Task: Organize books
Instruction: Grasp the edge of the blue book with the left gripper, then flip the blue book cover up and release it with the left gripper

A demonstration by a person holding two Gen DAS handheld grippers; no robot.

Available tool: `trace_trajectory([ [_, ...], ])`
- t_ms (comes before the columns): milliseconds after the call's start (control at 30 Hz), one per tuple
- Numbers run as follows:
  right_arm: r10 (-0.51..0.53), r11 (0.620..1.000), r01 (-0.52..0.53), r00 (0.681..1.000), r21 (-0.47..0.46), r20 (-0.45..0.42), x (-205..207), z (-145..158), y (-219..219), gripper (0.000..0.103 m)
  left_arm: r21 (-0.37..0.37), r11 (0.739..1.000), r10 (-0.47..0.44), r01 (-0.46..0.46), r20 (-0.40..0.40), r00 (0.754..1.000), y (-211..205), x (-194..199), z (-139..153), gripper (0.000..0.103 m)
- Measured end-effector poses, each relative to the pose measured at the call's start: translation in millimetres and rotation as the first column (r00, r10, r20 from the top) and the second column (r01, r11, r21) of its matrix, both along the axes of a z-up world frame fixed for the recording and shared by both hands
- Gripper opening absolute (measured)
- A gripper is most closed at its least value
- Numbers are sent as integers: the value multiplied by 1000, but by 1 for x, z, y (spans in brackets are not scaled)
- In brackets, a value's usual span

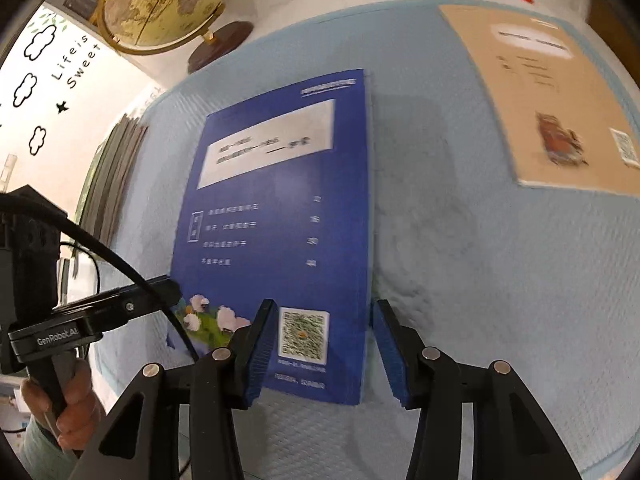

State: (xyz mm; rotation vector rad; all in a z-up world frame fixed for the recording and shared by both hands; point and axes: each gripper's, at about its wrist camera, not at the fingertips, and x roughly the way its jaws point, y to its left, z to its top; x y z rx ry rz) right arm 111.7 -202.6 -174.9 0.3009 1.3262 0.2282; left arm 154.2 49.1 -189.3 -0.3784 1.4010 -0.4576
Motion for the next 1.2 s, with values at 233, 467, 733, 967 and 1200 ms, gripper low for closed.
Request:
trace_trajectory([
  [233, -57, 996, 55, 998, 69, 31, 5, -2, 2, 66, 62, 998, -21, 19, 39, 999, -16, 0, 2, 41],
  [467, -124, 884, 106, 992, 456, 9, 0, 17, -45, 66, -76, 997, 20, -20, -2, 1000, 9, -1, -6, 41],
  [733, -119, 782, 71, 992, 619, 37, 18, 27, -36, 64, -144, 989, -11, 7, -24, 1000, 16, 3, -9, 41],
  [967, 83, 849, -196, 966, 491, 243, 20, 100, 36, 63, -100, 995, 13, -12, 5, 1000, 25, 1, 2, 41],
  [1200, 207, 779, -313, 946, 543, 250, 13, 109, 108, 63, 131, 969, 190, -209, 139, 972, 114, -35, 38, 41],
])
